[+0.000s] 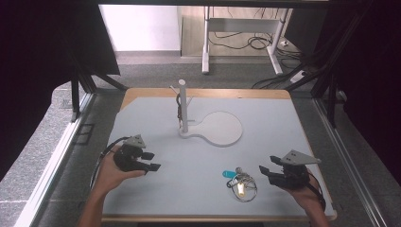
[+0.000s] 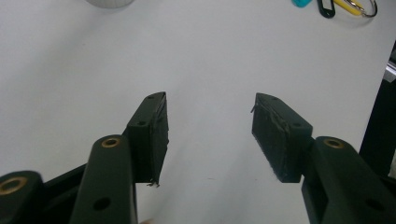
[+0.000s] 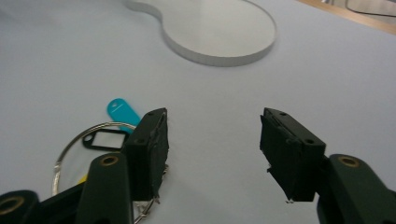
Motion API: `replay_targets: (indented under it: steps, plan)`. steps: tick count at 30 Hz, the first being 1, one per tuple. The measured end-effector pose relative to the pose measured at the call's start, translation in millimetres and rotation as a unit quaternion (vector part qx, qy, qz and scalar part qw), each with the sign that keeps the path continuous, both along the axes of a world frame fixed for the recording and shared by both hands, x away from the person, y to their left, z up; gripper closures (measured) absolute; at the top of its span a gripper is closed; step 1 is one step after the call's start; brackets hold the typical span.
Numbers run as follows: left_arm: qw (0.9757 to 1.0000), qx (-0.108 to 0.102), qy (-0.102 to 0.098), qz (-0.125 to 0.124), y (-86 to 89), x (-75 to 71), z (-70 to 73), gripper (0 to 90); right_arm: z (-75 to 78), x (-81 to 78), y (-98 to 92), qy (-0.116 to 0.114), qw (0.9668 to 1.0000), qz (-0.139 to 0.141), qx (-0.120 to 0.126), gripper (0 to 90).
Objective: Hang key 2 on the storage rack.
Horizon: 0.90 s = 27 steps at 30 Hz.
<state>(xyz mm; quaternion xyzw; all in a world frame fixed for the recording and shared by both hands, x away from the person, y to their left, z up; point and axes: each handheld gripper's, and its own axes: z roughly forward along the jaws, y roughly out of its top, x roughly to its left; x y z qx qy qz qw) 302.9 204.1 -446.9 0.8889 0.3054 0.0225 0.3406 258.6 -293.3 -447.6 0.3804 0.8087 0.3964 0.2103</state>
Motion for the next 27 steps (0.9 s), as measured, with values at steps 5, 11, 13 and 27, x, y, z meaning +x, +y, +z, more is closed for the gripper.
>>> replay_targets:
  steps: [5,11,13,27]
  plan:
    - [0.9999,-0.010,0.013,-0.002,2.0,-3.6,-10.9,44.4,14.5,2.3,10.9,0.036,0.9977,0.049,-0.029,47.9]
    - [1.0000,0.008,0.001,0.002,0.1,-6.8,-15.3,44.8,19.1,0.0,22.2,0.074,0.9925,0.086,-0.045,49.2]
    - [0.9999,0.012,-0.001,0.003,-1.4,-7.5,-17.1,44.8,18.8,-1.2,25.9,0.084,0.9908,0.095,-0.047,50.6]
    - [0.9996,0.025,0.013,0.007,-1.2,-11.4,-30.1,44.7,-4.0,-10.4,59.4,0.160,0.9691,0.167,-0.086,59.6]
